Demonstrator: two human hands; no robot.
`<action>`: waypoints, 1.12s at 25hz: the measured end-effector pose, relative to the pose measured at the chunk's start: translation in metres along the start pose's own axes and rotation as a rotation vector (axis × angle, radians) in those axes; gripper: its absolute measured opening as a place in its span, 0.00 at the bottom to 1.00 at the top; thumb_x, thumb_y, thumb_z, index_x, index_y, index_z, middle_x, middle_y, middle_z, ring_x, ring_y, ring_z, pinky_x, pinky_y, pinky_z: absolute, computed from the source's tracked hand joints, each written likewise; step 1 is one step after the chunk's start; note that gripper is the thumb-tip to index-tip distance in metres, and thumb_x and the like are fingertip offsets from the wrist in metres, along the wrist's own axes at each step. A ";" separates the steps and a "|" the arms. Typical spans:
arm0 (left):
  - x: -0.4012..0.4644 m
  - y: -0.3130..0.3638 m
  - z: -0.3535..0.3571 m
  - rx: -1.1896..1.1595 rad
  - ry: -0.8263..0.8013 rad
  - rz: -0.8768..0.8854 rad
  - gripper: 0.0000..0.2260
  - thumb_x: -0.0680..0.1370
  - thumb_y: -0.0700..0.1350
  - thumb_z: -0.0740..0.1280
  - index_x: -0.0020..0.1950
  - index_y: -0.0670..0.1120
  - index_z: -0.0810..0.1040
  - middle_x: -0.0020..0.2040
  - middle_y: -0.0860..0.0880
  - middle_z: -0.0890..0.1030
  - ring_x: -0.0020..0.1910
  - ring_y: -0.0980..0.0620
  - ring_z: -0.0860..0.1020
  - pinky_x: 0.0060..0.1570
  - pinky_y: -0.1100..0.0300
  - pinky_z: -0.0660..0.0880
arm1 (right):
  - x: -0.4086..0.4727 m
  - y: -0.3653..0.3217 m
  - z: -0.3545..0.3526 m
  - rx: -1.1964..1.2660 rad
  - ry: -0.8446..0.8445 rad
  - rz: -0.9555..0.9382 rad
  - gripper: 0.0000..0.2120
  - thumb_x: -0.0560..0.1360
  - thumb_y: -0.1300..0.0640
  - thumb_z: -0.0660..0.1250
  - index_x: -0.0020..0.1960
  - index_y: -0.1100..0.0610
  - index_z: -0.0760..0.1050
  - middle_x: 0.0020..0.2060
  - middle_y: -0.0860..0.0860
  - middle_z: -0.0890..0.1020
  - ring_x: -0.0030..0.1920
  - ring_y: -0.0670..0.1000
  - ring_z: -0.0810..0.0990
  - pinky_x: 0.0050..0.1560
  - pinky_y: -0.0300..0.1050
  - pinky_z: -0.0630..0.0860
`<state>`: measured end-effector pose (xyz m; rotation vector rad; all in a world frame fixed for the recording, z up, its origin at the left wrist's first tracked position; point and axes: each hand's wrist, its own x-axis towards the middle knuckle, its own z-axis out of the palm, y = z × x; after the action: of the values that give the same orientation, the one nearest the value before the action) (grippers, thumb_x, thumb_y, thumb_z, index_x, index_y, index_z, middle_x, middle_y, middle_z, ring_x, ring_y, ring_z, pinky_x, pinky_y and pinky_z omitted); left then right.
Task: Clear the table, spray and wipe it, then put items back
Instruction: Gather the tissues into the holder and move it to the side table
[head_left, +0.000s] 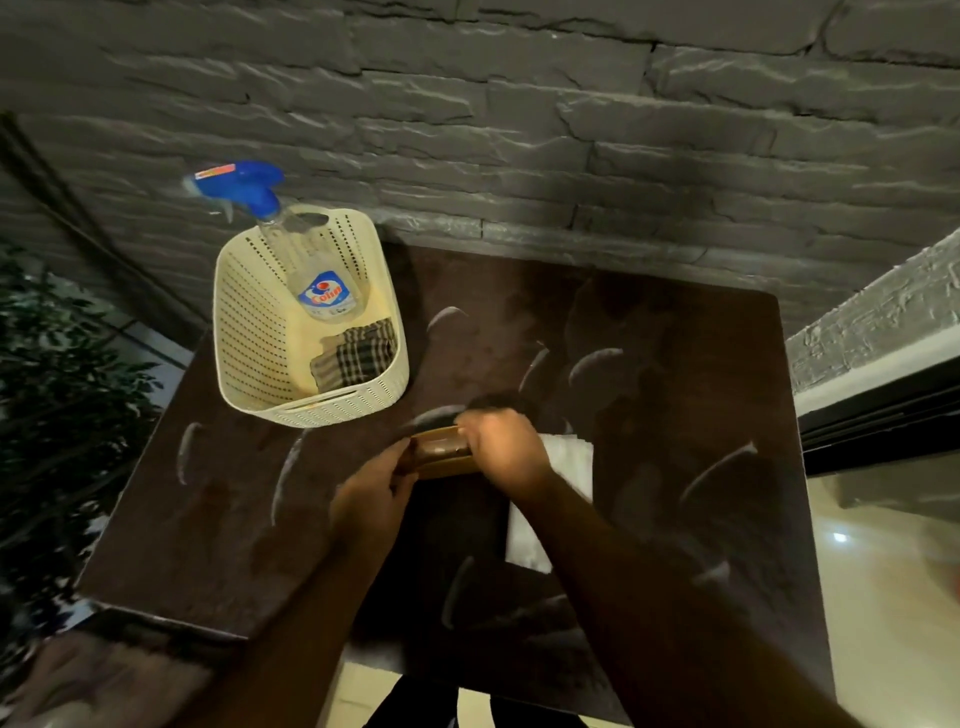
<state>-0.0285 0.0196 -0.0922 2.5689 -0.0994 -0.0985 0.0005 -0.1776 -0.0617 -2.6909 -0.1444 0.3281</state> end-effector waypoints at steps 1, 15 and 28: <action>0.001 -0.004 0.000 0.020 0.016 0.029 0.18 0.74 0.42 0.72 0.63 0.49 0.79 0.56 0.47 0.83 0.52 0.44 0.82 0.53 0.52 0.77 | 0.005 -0.003 0.003 0.013 -0.009 0.015 0.12 0.79 0.53 0.58 0.54 0.52 0.80 0.49 0.54 0.84 0.50 0.58 0.82 0.51 0.47 0.75; -0.031 0.054 0.018 -0.070 -0.212 0.004 0.09 0.73 0.55 0.72 0.45 0.50 0.81 0.41 0.53 0.81 0.38 0.55 0.78 0.39 0.58 0.76 | -0.055 0.096 -0.010 0.181 0.204 0.524 0.11 0.77 0.52 0.61 0.49 0.55 0.80 0.42 0.53 0.83 0.42 0.56 0.83 0.40 0.44 0.76; -0.013 0.145 0.080 -0.071 -0.456 -0.568 0.12 0.76 0.52 0.70 0.55 0.47 0.79 0.53 0.49 0.81 0.53 0.48 0.79 0.46 0.57 0.73 | -0.134 0.095 0.011 0.586 0.162 0.879 0.12 0.73 0.51 0.71 0.54 0.54 0.80 0.40 0.46 0.82 0.39 0.46 0.82 0.45 0.49 0.82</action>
<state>-0.0562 -0.1433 -0.0801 2.3833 0.4566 -0.8785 -0.1273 -0.2797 -0.0840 -2.0306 1.0345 0.3284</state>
